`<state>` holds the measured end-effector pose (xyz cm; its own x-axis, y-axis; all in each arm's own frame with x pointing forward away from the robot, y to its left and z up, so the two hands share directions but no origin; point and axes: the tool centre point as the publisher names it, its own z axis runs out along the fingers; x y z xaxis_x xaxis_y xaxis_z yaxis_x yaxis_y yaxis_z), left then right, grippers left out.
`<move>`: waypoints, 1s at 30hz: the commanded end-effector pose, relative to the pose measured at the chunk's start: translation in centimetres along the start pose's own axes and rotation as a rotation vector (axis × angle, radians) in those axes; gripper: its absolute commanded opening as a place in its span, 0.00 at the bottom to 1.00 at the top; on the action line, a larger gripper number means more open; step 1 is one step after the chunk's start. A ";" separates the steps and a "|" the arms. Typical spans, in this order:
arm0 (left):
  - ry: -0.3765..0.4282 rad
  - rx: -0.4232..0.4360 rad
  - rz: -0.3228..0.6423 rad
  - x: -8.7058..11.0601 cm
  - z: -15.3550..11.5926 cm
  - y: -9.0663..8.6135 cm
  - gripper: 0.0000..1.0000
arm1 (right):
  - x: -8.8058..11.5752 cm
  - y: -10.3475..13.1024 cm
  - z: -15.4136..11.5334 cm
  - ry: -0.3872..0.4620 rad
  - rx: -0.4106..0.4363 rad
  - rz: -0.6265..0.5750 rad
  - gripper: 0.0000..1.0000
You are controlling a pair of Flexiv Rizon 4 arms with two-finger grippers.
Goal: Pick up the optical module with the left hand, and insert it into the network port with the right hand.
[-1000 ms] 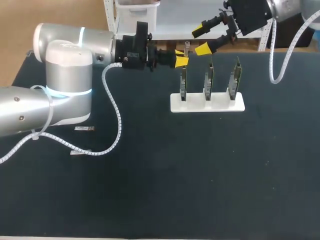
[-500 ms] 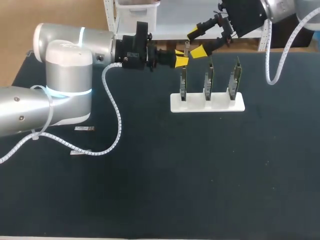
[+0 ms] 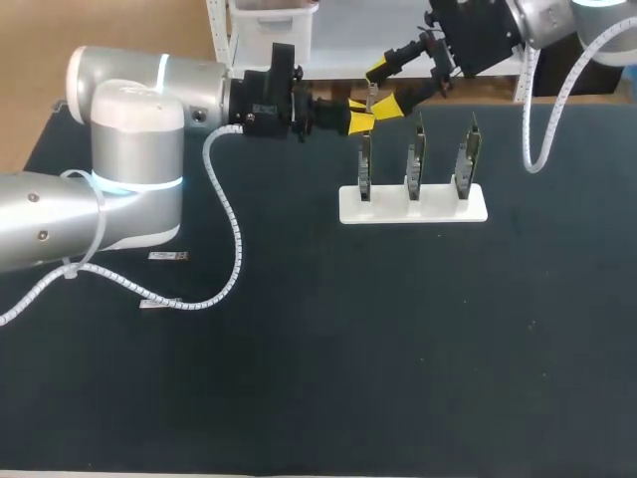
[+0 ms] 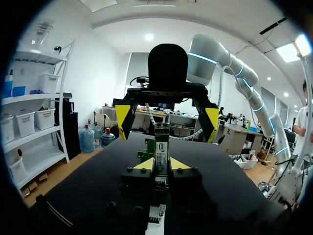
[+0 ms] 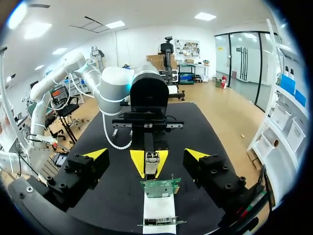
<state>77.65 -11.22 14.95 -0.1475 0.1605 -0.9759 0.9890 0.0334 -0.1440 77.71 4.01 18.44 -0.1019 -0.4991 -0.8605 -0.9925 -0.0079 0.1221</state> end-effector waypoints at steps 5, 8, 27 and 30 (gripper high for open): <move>0.002 0.000 -0.001 0.0 0.0 0.1 0.00 | -0.4 -0.3 0.2 0.003 -0.006 -0.004 1.00; 0.002 0.000 -0.001 0.0 0.0 0.1 0.00 | -0.4 -0.4 0.3 0.009 -0.010 -0.004 1.00; 0.002 0.000 -0.001 0.0 0.0 0.1 0.00 | -0.4 -0.6 0.5 0.020 -0.001 -0.002 0.00; 0.002 0.000 -0.001 0.0 0.0 0.1 0.00 | -0.4 -0.6 0.6 0.024 0.003 -0.002 0.00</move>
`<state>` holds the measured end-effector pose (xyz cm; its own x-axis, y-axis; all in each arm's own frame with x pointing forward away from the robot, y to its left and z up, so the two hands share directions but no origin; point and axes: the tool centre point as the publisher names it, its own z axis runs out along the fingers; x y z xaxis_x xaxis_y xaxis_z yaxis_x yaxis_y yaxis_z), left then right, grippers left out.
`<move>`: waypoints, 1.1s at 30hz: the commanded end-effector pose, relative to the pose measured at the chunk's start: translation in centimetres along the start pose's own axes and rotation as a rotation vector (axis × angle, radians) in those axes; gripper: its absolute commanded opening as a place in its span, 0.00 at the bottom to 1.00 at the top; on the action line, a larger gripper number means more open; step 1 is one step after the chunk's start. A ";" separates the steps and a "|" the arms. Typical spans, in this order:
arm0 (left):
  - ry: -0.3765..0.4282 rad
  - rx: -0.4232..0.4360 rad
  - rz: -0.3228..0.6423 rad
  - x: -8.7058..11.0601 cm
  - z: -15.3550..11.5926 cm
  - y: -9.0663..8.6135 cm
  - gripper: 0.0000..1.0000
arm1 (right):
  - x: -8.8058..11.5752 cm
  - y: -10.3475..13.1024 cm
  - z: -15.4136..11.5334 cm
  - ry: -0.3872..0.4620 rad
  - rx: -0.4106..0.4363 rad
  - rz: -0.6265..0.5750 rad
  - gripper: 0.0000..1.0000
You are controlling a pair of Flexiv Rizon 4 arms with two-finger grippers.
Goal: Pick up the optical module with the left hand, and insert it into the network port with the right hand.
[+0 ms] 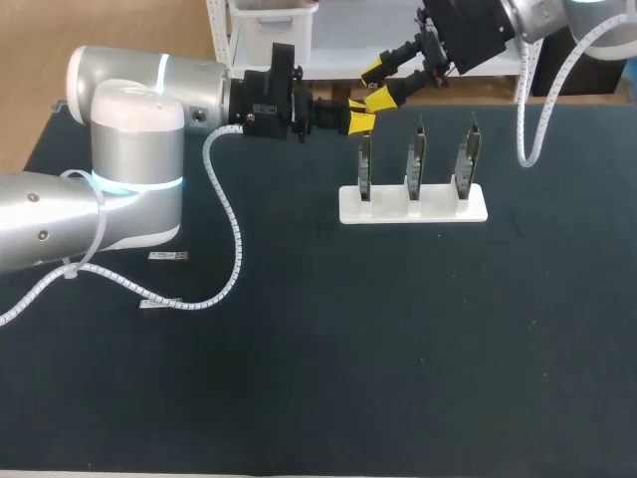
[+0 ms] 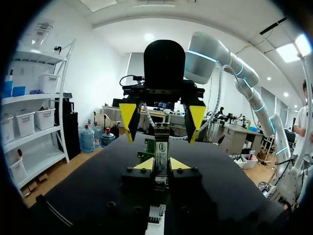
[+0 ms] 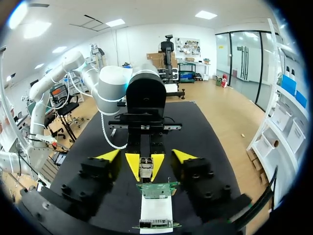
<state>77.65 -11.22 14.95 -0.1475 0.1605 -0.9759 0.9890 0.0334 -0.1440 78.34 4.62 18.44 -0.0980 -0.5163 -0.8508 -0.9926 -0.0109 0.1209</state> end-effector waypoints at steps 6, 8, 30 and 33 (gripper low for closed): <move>0.002 0.000 -0.001 0.0 0.0 0.1 0.00 | 0.1 0.0 0.1 0.006 0.000 0.002 0.00; 0.002 0.000 -0.001 0.0 0.0 0.1 0.00 | 0.1 0.0 0.2 0.007 -0.001 0.002 0.00; 0.038 -0.016 0.029 -0.2 -0.8 -0.3 1.00 | 0.2 0.0 -0.1 0.004 0.014 0.006 0.00; 0.077 -0.030 0.050 -0.2 -1.5 -0.6 1.00 | 0.2 0.0 -0.2 0.004 0.016 0.007 0.00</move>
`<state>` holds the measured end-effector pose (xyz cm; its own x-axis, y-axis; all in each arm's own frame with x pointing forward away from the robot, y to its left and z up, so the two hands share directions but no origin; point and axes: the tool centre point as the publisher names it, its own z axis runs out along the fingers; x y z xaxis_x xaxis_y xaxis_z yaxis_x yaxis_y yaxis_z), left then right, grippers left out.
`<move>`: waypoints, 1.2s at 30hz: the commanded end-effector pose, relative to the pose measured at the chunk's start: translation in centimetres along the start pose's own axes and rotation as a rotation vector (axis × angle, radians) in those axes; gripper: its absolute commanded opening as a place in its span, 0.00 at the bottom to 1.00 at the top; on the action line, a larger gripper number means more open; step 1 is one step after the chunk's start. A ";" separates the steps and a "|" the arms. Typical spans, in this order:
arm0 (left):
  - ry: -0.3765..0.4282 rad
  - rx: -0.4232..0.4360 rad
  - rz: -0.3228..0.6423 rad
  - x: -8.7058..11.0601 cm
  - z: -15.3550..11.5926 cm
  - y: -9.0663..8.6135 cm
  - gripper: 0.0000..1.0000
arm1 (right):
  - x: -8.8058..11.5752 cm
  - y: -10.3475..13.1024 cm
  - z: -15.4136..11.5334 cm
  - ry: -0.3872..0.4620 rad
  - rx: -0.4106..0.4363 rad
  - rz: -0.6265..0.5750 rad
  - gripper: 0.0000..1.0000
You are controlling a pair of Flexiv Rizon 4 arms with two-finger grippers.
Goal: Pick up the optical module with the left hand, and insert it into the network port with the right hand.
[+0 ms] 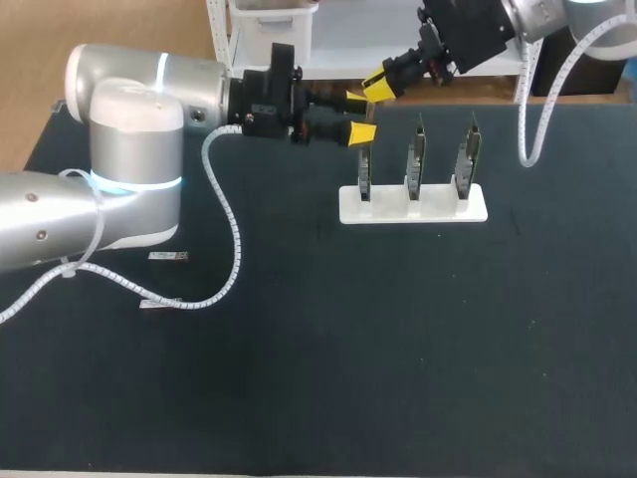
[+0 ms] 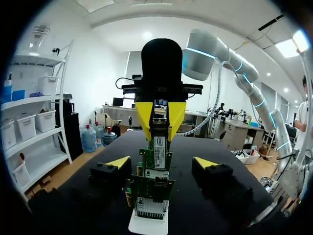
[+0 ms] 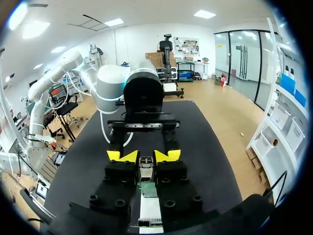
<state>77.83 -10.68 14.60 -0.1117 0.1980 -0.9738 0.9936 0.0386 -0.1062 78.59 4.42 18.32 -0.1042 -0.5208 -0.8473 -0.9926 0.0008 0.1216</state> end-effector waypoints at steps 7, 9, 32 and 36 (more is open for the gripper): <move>0.115 -0.025 0.039 -0.1 -1.9 -0.9 1.00 | 0.1 0.3 0.0 0.000 0.005 -0.001 0.00; 0.131 -0.015 0.043 0.1 -2.0 -1.0 1.00 | 0.1 0.3 0.1 0.000 0.004 -0.001 0.00; 0.327 0.021 0.032 3.6 -2.2 -0.4 1.00 | 0.1 0.6 0.0 0.007 0.019 0.002 0.00; 0.345 0.019 0.027 4.0 -2.2 -0.3 1.00 | 0.0 0.7 0.1 0.003 0.019 0.002 0.00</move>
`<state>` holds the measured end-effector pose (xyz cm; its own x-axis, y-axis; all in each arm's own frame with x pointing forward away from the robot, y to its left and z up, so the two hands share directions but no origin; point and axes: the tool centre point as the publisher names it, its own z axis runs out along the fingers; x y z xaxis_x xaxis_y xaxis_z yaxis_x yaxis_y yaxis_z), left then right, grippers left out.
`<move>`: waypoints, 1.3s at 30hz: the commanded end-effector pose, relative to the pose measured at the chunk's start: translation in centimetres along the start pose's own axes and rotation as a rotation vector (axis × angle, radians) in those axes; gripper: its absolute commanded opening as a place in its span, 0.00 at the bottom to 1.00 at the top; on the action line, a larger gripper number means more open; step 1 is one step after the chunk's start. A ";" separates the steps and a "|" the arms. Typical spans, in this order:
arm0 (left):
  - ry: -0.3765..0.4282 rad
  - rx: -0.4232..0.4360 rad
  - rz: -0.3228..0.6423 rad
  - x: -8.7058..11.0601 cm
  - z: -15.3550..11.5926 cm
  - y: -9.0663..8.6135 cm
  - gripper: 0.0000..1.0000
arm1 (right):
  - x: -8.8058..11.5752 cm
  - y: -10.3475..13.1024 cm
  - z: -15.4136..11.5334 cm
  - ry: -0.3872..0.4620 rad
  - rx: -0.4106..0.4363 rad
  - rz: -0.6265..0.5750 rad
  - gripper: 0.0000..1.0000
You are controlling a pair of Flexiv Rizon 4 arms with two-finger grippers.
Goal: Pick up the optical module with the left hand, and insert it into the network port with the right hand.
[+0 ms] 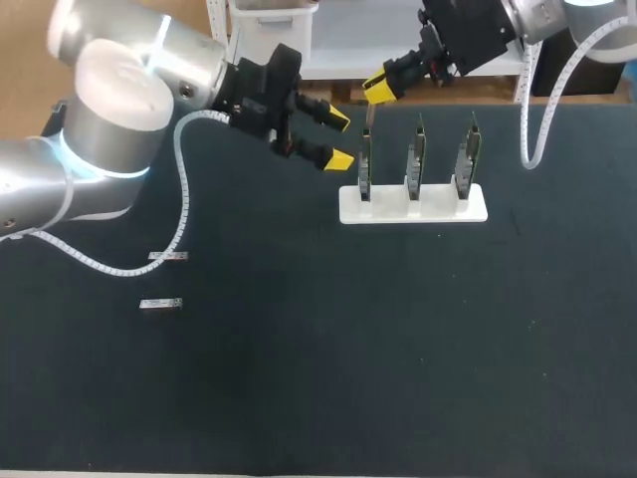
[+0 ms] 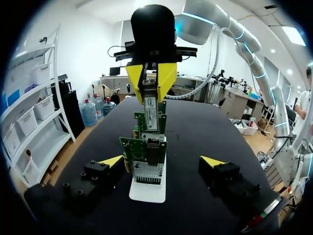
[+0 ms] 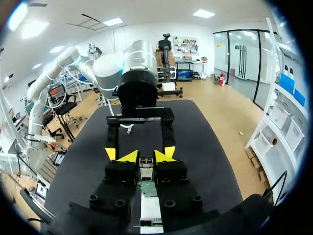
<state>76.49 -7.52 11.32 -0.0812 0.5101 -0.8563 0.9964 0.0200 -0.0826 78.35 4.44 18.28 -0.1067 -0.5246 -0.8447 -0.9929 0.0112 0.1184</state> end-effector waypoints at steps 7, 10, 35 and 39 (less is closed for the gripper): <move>0.026 0.011 -0.006 0.3 0.1 0.8 1.00 | 0.0 0.5 0.1 -0.006 0.009 -0.002 0.00; 0.041 0.018 -0.007 0.5 0.1 0.8 1.00 | 0.0 0.6 0.1 -0.006 0.009 -0.005 0.00; 0.100 0.063 0.037 0.3 0.9 0.4 1.00 | 0.4 0.2 -0.6 -0.017 0.036 -0.003 0.00; 0.100 0.075 0.028 0.6 1.0 0.1 1.00 | 0.4 0.2 -0.6 -0.015 0.034 -0.003 0.00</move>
<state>76.24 -8.08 10.47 -0.0474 0.5886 -0.8071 0.9935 -0.0560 -0.0992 78.33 3.78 18.28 -0.1045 -0.5122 -0.8525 -0.9943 0.0349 0.1009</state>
